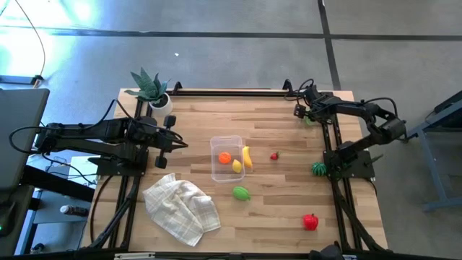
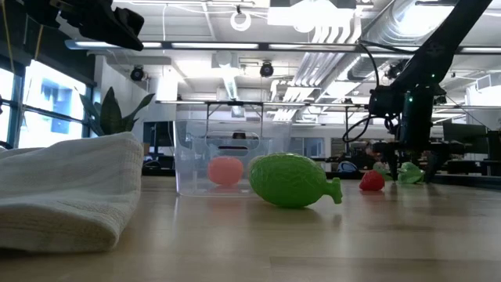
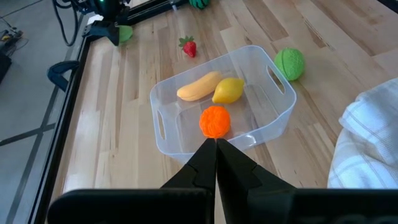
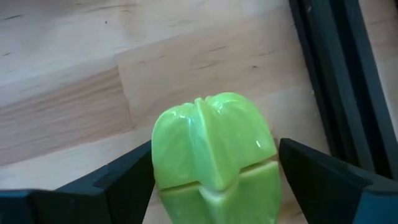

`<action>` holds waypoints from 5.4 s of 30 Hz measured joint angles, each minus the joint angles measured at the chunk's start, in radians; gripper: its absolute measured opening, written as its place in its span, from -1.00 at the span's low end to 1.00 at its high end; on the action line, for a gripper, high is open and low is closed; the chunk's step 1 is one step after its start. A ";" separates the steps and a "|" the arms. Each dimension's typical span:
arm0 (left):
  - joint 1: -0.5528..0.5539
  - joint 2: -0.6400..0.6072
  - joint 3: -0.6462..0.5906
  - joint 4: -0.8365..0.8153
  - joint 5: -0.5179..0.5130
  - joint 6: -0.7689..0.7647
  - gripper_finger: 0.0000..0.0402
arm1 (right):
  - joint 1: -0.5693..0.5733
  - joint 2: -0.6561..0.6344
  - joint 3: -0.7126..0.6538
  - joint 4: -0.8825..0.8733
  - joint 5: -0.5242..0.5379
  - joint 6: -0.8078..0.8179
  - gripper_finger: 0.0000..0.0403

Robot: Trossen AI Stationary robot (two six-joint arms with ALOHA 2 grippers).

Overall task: Pick and placing Produce into tupperware
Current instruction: Put the green starfruit into the transparent bin

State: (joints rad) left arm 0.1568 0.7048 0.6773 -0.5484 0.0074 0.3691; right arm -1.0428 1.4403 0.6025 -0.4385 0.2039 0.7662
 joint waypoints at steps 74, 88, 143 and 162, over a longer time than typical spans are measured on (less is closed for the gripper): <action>0.000 0.000 0.000 0.000 0.000 0.000 -0.99 | 0.086 -0.122 0.000 -0.059 -0.022 -0.023 0.05; 0.000 0.000 0.000 0.000 0.000 0.000 -0.99 | 0.321 -0.254 0.232 -0.148 -0.021 -0.130 0.05; 0.000 0.000 0.000 0.000 0.000 0.000 -0.99 | 0.967 0.648 1.044 -0.236 -0.172 -0.532 0.06; 0.000 0.000 0.000 0.000 0.000 0.000 -0.99 | 0.964 0.697 1.045 -0.239 -0.194 -0.583 0.06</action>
State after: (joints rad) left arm 0.1567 0.7048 0.6769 -0.5484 0.0072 0.3690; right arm -0.0784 2.1372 1.6474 -0.6779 0.0097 0.1827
